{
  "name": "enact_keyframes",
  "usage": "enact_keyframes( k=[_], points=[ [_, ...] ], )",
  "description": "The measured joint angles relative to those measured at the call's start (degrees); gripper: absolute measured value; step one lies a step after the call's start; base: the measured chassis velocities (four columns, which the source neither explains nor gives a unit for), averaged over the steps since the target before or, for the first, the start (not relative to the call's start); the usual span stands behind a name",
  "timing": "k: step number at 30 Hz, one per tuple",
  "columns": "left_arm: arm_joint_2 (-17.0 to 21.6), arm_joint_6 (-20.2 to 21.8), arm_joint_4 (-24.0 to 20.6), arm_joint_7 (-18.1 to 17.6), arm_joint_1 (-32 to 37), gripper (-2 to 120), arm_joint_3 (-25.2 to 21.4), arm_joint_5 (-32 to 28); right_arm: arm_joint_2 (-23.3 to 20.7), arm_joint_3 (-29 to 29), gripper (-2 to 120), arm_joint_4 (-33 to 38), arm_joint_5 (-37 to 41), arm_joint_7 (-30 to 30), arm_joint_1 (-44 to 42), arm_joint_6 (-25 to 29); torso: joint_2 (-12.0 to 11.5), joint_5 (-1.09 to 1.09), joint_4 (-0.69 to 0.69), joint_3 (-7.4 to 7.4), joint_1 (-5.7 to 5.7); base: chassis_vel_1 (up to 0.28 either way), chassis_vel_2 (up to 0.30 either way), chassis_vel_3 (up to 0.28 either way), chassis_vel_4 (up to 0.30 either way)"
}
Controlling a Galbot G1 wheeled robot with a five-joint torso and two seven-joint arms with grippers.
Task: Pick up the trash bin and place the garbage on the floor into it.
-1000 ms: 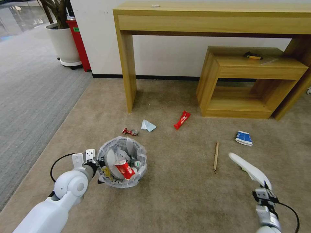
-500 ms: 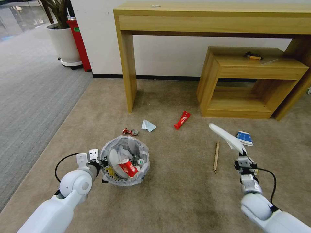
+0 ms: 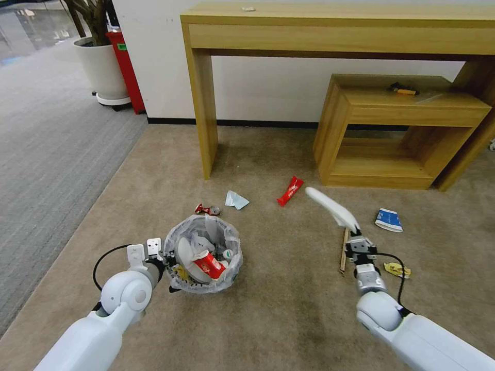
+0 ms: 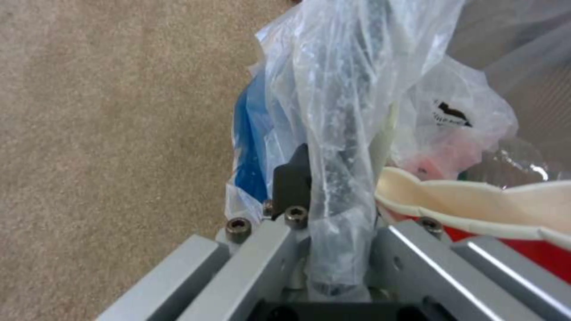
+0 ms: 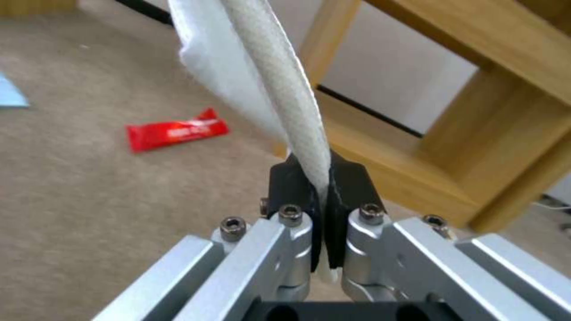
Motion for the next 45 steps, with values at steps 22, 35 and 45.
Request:
enact_keyframes(
  k=[22,35,45],
  points=[
    [-1.3,0.4,4.2,-0.7,-6.9,0,6.8,-1.4,3.8,-20.9,2,12.8,10.7,2.2,18.4,-2.3,0.0,0.02,0.0,-0.01,-0.01,0.0,0.0,0.0,0.0],
    [-2.4,0.6,6.6,-1.7,-11.2,0,9.9,-3.0,7.1,-27.7,2,14.1,13.1,3.4,22.3,-2.6,0.0,-0.02,-0.01,0.0,-0.01,0.0,0.0,0.0,0.0],
    [-3.2,0.9,8.0,-2.9,-14.5,0,12.0,-4.7,9.5,-30.3,2,13.4,13.4,4.1,21.9,-2.3,0.0,-0.03,-0.02,0.01,0.01,0.0,0.0,0.0,0.0]
  ],
)
